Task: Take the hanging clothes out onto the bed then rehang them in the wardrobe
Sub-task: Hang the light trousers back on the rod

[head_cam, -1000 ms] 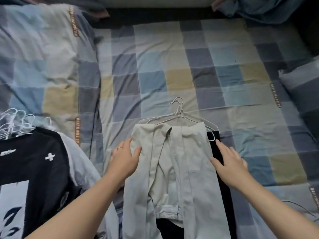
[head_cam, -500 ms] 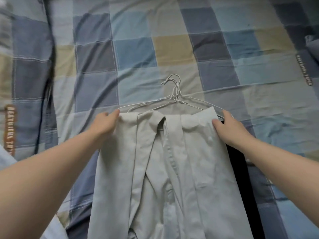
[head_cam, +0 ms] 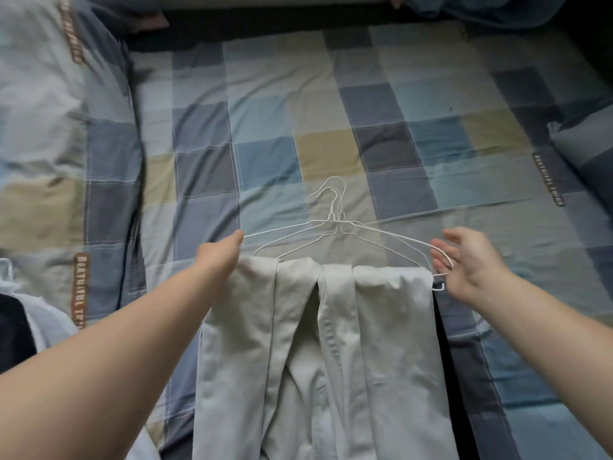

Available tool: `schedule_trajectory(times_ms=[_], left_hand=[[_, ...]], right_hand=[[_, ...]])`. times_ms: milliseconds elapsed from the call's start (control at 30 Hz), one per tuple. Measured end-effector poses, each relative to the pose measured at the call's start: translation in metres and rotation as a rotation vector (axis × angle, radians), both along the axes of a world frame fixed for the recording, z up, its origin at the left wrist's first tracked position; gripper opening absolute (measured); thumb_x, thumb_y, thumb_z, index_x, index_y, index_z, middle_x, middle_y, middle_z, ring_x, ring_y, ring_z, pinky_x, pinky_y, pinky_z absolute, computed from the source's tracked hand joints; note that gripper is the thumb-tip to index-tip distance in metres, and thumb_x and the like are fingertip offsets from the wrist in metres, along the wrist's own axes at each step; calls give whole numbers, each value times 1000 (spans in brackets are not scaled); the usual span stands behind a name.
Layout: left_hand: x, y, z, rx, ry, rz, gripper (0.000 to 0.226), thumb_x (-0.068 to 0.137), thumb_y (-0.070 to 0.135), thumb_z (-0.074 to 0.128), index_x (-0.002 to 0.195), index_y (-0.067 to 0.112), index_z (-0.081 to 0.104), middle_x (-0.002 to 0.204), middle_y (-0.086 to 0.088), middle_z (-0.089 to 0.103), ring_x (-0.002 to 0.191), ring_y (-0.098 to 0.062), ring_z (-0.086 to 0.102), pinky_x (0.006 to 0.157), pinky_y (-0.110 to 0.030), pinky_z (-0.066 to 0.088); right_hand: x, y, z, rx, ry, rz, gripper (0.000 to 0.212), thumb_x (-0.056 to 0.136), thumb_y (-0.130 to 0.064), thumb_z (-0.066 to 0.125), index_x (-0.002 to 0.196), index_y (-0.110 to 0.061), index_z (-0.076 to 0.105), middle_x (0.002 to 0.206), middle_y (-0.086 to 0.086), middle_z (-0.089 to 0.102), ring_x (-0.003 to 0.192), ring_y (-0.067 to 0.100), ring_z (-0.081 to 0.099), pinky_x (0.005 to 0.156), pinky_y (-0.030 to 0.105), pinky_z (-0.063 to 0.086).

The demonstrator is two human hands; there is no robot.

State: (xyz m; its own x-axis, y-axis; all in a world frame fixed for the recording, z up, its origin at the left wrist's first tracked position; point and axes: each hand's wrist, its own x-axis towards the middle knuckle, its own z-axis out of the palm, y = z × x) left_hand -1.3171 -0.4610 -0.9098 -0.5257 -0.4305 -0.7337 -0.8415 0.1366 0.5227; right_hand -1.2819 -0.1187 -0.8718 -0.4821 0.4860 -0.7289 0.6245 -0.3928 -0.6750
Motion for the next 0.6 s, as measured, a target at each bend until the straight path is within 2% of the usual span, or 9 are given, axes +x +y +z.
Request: schedule_trajectory(times_ms=[167,233,367,433,500,533,600], left_hand=[[16,-3,74,101,17,116,69,90,48,62,144,10,42,140,-11,50,122,-37,53,105,-43,43],[28,-5,105,126,23,142,58,91,42,62,137,8,49,131,-13,57,115,-36,58,103,-47,47],[57,-9,157,165,45,218,33,97,20,58,125,2,57,101,-10,66,95,-27,60,93,-39,49],[76,-9,186,177,33,225,21,95,6,55,114,-1,63,95,-12,64,87,-27,57,80,-37,46],[97,-10,212,187,14,220,18,93,-3,51,90,2,68,95,-13,66,79,-27,57,70,-34,44],[108,-11,223,188,9,231,22,92,-5,50,83,4,68,93,-12,67,73,-26,57,65,-31,43],[130,-11,242,159,-16,239,18,90,-6,52,91,2,68,90,-14,68,69,-26,57,60,-29,43]], right_hand=[[14,2,75,-41,36,-25,13,98,-18,47,86,-18,52,86,4,59,75,16,52,66,20,41],[26,2,107,-65,34,-40,13,97,-16,48,85,-16,52,86,5,58,72,17,51,65,20,41],[55,4,164,-90,27,-34,16,98,-7,45,83,-9,50,82,8,53,64,17,46,51,17,41],[71,6,193,-109,31,-30,12,98,1,42,96,-4,53,81,10,50,64,17,46,43,14,43],[89,8,219,-106,24,-3,32,97,11,35,125,0,47,91,15,55,68,18,50,50,15,46],[97,10,229,-92,13,8,43,95,16,30,134,3,41,104,20,57,74,22,54,55,19,47],[114,15,244,-70,-23,42,53,90,25,21,140,11,34,126,31,49,96,35,58,54,20,50]])
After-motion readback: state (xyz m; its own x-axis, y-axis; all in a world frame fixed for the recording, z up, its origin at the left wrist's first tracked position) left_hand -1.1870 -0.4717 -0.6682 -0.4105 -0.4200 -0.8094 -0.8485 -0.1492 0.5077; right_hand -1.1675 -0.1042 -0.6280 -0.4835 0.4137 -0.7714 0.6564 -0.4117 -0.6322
